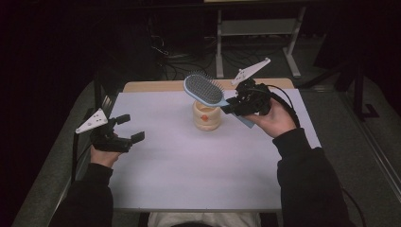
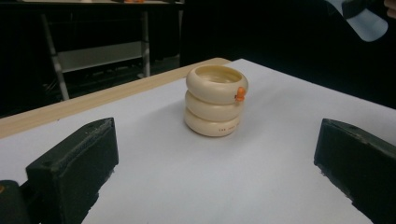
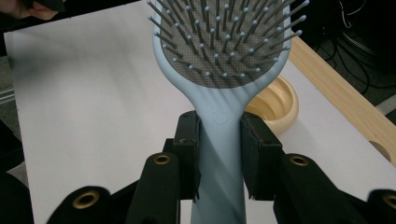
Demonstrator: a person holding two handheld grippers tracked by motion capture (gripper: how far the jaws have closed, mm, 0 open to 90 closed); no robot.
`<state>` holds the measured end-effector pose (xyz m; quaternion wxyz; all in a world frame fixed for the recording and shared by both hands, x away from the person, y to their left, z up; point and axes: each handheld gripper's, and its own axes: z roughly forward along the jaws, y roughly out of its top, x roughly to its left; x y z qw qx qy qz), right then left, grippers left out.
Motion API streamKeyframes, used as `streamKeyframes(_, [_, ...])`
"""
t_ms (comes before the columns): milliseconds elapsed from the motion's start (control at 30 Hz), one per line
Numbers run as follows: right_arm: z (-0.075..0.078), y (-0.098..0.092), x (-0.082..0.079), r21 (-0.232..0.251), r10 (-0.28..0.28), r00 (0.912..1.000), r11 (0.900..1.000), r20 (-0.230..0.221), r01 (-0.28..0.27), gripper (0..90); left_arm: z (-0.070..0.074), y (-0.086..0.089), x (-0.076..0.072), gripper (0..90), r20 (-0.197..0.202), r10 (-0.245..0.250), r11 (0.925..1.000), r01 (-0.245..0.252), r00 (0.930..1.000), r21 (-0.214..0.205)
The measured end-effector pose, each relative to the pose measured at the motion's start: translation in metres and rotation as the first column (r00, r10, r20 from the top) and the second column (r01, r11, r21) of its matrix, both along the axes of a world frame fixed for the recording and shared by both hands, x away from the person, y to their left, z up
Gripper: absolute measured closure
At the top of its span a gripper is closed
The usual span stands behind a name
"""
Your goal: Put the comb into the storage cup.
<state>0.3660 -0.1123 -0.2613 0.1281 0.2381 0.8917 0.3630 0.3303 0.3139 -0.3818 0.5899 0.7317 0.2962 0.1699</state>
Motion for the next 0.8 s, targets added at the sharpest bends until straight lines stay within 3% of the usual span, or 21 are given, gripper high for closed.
streamKeyframes(633, [0.004,0.009,0.003,0.010,0.007,0.9999,0.9999,0.015,-0.007,68.4,0.032,-0.034,0.018,0.0,0.022,-0.052,0.9980,0.051,0.9984,0.036])
streamKeyframes(800, [0.006,0.013,0.003,0.013,0.011,0.9998,0.9999,0.019,-0.011,68.4,0.039,-0.040,0.022,0.0,0.020,-0.065,0.9977,0.065,0.9977,0.018])
